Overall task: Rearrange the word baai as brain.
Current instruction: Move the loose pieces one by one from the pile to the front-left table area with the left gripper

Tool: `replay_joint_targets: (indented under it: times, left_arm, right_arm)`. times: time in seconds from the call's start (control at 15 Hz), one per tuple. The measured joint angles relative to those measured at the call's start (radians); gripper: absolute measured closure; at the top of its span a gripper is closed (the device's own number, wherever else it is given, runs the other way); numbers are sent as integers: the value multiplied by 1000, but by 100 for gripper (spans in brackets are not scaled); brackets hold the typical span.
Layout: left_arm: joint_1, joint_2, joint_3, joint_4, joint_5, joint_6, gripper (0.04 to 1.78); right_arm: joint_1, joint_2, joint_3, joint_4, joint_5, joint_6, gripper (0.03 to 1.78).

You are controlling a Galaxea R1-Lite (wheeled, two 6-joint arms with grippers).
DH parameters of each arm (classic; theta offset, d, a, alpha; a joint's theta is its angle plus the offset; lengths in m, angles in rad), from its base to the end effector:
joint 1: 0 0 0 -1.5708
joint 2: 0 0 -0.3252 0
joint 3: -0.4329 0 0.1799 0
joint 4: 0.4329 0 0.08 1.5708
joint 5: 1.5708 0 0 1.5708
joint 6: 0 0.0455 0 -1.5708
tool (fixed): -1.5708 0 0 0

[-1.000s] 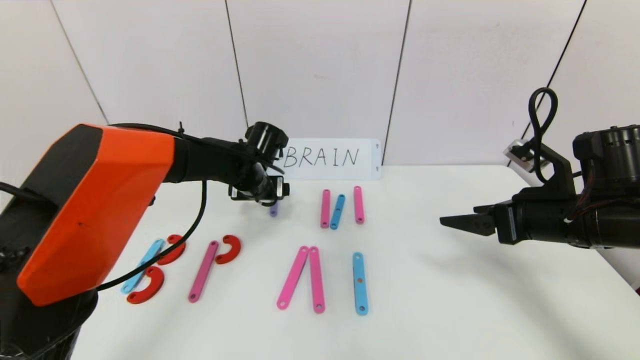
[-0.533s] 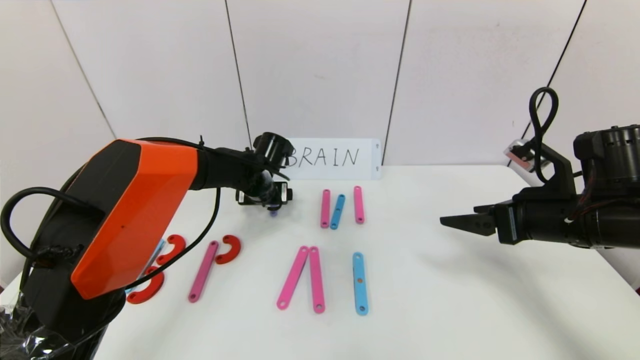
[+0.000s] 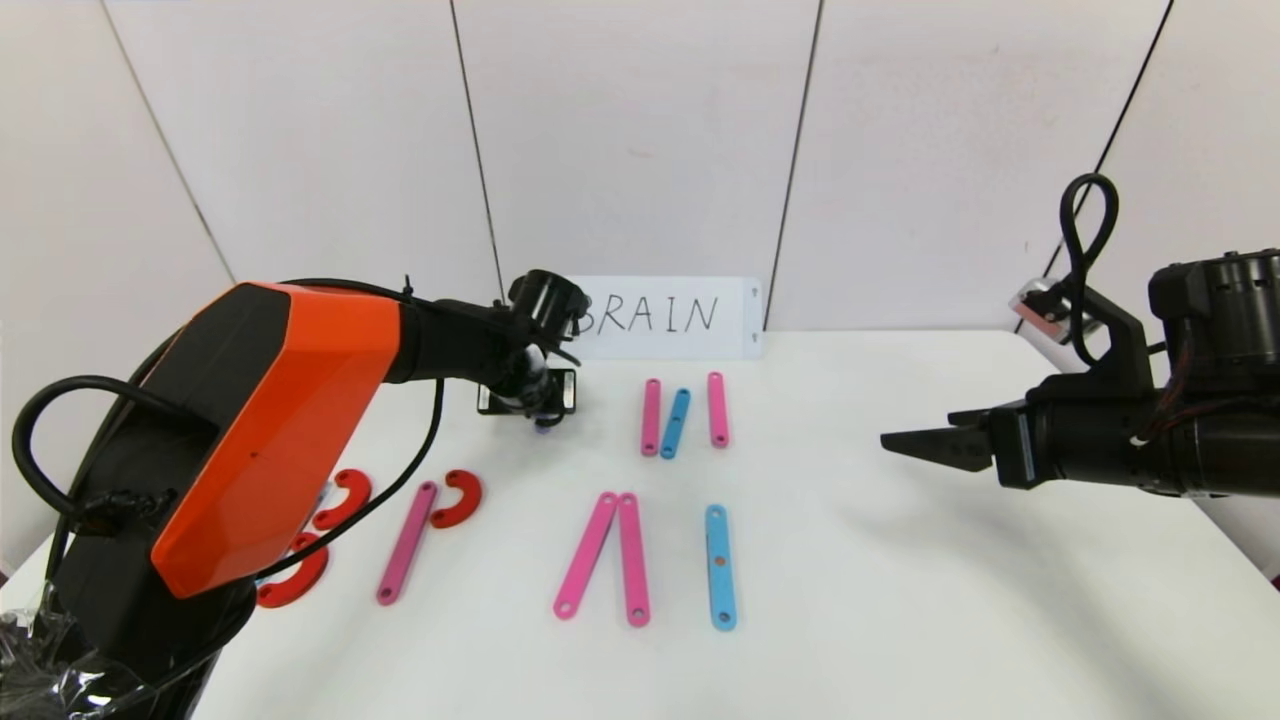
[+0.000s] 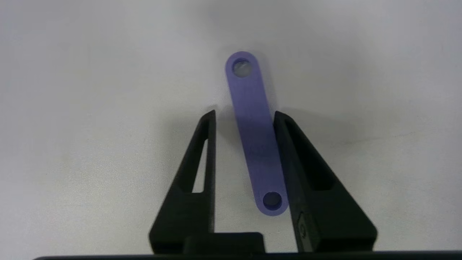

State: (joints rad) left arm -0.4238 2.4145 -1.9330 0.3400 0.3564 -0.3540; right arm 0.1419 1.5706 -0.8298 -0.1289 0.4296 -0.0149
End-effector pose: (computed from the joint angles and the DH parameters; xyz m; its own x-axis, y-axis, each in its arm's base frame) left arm 0.4679 -0.1937 0.1176 0.7253 0.0555 -0.6862 -0.0731 0.9973 0.0035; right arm 0.2653 0.0570 0.2010 0.6778 0.5176 -0.5222 -0.4745 0.8505 0.2270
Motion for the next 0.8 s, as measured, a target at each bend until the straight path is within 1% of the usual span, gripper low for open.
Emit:
replay_joint_targets:
  times: [0.07,0.13,0.53,0.8]
  left_arm:
    - [0,1,0,0,-1,0,148]
    - [0,1,0,0,-3,-1,154]
    - [-2,-14,8,12,-3,-14,155]
    - [-7,-87,38,91,-3,-92,155]
  right_arm:
    - [0,0,0,0,0,0,7]
    - [0,0,0,0,0,0,7]
    - [0,0,0,0,0,0,7]
    - [0,1,0,0,1,0,7]
